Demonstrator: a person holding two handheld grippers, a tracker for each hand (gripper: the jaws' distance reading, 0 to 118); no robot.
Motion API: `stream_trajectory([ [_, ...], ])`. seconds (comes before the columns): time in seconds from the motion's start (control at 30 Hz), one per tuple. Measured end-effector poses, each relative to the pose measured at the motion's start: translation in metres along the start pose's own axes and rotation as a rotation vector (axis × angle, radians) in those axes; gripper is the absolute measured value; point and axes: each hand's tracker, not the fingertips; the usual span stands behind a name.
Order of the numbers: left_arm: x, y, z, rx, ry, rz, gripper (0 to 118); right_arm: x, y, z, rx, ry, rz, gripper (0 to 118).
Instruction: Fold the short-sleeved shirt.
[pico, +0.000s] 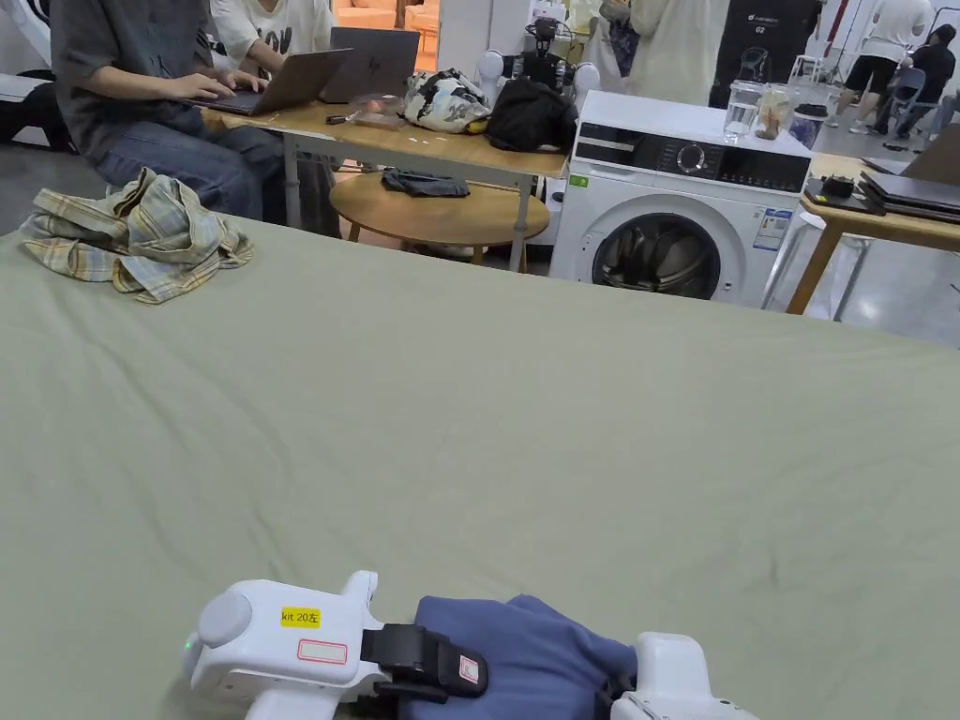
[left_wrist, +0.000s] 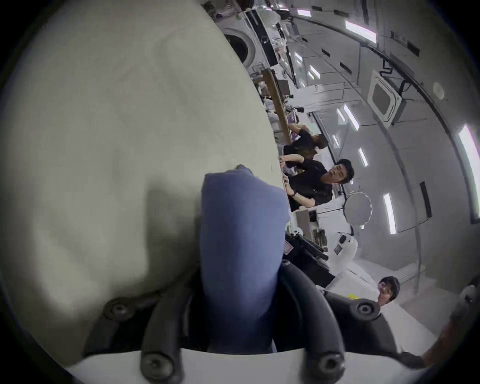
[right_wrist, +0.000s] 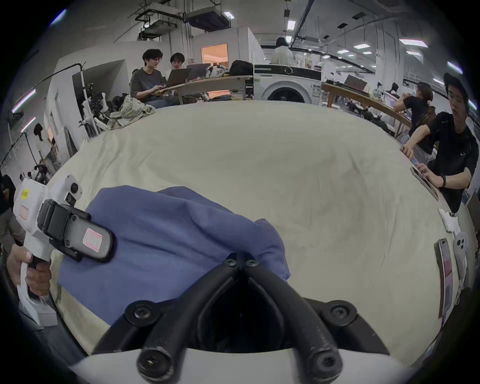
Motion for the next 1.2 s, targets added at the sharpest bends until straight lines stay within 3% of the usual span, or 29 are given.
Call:
stream_trajectory([
  [0.27,0.023,0.001,0.008,-0.006,0.03,0.044,24,-0.005,0.005,0.01,0.041,-0.015,0.042,0],
  [0.47,0.061,0.008,0.047,-0.01,0.079,0.007,24,-0.016,0.029,0.03,0.218,-0.012,0.055,0],
  [0.7,0.068,0.031,0.159,0.064,0.237,-0.028,24,-0.05,0.071,0.046,0.401,0.051,0.059,0],
  [0.9,0.055,0.061,0.273,0.093,0.416,-0.016,24,-0.093,0.101,0.037,0.418,0.111,0.084,0],
  [1.2,0.028,0.082,0.411,0.152,0.738,0.133,24,-0.135,0.109,0.017,0.414,0.157,0.118,0],
])
